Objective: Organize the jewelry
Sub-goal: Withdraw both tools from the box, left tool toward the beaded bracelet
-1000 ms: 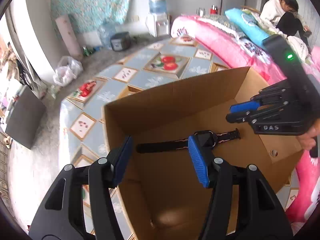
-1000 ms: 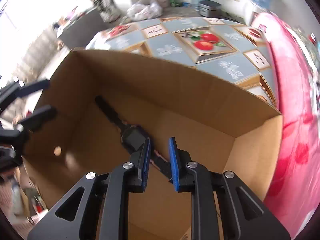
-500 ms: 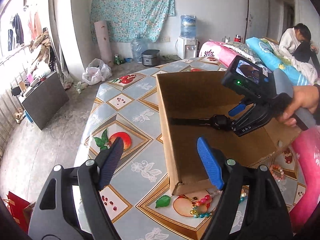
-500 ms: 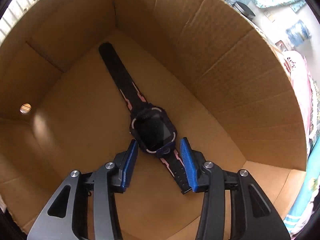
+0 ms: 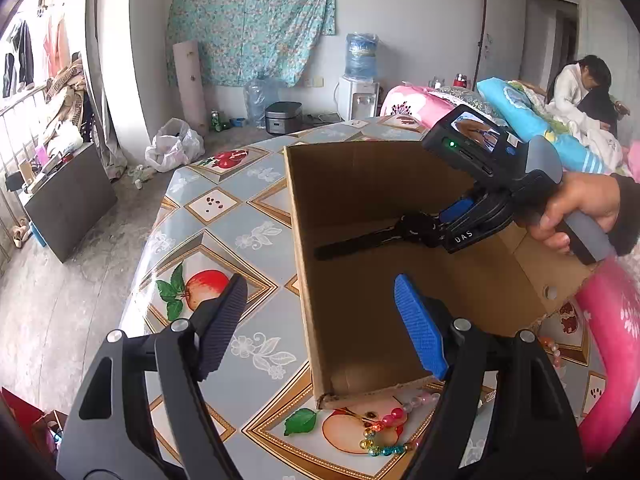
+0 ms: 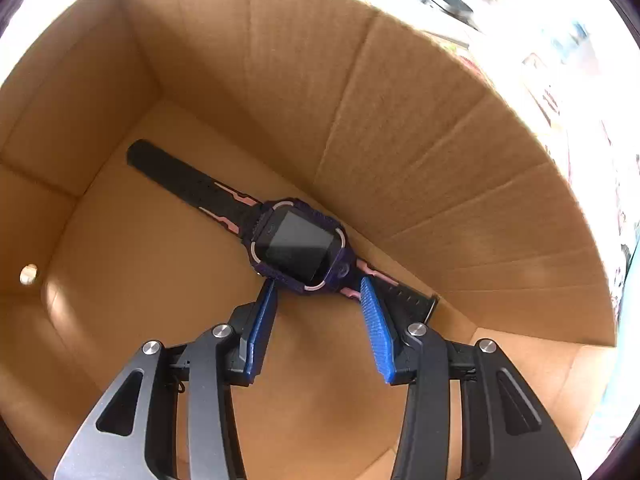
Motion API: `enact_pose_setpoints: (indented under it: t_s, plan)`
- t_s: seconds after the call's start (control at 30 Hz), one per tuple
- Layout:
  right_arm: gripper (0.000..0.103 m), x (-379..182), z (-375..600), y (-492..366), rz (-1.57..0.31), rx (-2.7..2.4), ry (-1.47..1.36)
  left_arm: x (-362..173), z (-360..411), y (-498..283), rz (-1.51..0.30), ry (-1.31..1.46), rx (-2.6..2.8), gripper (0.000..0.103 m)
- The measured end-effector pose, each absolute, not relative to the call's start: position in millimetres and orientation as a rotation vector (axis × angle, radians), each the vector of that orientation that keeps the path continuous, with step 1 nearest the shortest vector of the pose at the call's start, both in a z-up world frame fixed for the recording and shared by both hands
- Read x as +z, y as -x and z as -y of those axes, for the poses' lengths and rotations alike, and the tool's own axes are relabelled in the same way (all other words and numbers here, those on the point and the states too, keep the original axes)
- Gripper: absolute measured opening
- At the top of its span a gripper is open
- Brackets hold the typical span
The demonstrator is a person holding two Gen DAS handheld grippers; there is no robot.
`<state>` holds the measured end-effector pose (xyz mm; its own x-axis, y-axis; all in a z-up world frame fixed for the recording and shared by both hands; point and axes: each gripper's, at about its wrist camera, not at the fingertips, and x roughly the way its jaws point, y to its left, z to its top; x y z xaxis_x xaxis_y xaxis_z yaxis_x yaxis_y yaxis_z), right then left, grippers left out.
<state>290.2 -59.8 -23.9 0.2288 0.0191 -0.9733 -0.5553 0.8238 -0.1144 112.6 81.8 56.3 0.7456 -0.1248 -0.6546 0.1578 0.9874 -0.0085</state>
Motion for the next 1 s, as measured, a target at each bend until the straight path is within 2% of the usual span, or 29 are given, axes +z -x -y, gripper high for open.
enact_pose_setpoints:
  t_s: [0.13, 0.33, 0.4, 0.57, 0.77, 1.0]
  plan:
    - [0.043, -23, 69, -303, -1.343, 0.394, 0.346, 57, -84, -109, -0.695, -0.043, -0.154, 0.072]
    - [0.043, -16, 65, -294, -1.327, 0.371, 0.352, 67, -93, -88, -0.641, -0.027, -0.156, 0.072]
    - [0.043, -11, 58, -289, -1.294, 0.371, 0.364, 71, -96, -75, -0.615, -0.024, -0.164, 0.073]
    - [0.043, 46, 58, -243, -1.103, 0.375, 0.4, 73, -99, -41, -0.573, -0.05, -0.165, 0.08]
    - [0.043, 103, 86, -155, -0.869, 0.401, 0.306, 43, -91, -20, -0.677, -0.114, -0.13, 0.084]
    - [0.04, 93, 137, -63, -0.84, 0.428, 0.096, -6, -78, -26, -0.837, -0.078, -0.095, 0.084]
